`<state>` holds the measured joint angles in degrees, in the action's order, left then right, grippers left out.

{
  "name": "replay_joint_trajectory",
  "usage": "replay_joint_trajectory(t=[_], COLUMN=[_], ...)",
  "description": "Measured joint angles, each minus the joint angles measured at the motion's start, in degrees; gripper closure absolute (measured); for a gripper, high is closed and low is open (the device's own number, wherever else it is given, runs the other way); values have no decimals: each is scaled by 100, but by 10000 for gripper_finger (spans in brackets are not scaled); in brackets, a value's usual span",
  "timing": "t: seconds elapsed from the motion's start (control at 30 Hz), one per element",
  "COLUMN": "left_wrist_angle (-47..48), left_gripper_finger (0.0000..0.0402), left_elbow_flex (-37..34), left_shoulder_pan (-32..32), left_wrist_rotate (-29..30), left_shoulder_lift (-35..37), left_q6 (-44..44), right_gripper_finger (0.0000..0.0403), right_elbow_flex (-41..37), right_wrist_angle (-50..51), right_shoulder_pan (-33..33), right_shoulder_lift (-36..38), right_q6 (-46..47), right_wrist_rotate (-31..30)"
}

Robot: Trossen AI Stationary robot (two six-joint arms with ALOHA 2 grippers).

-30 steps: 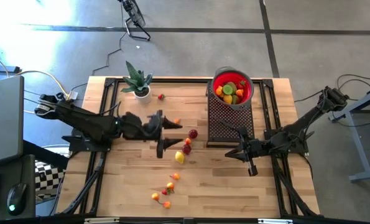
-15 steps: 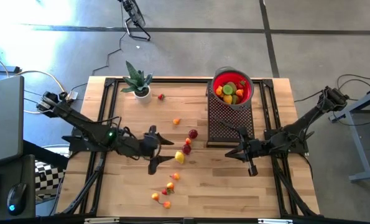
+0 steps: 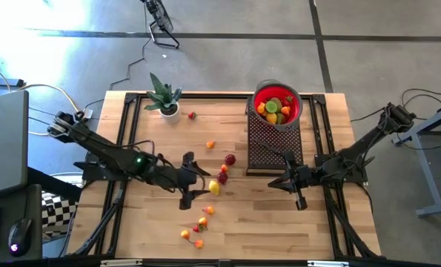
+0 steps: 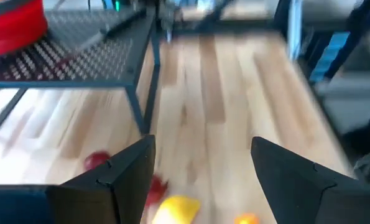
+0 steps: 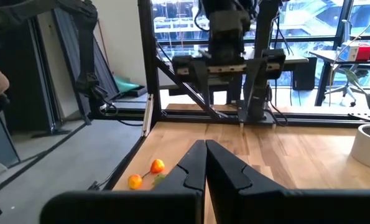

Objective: Pick & Place Fruit
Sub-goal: Put the lemon into the strainer bowl on the shelf

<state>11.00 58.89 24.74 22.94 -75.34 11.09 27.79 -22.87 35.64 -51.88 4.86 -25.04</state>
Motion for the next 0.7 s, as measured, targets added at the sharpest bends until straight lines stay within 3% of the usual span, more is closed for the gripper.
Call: replay_joint_trajectory(t=[0.17, 0.3, 0.7], left_wrist_angle=[1428, 1861, 1494], left_gripper_finger=[142, 142, 142], left_elbow_flex=[734, 1057, 1097], left_shoulder_pan=[-1, -3, -6], left_wrist_rotate=[167, 210, 221], left_shoulder_lift=[-542, -828, -1534], left_q6=[-546, -898, -1169], right_gripper_finger=[400, 400, 400], right_elbow_flex=[0, 0, 0], right_wrist_angle=[-3, 13, 72], right_shoulder_pan=[0, 0, 0], right_shoulder_lift=[4, 4, 7], right_q6=[-4, -4, -5], right_wrist_rotate=[-5, -6, -49])
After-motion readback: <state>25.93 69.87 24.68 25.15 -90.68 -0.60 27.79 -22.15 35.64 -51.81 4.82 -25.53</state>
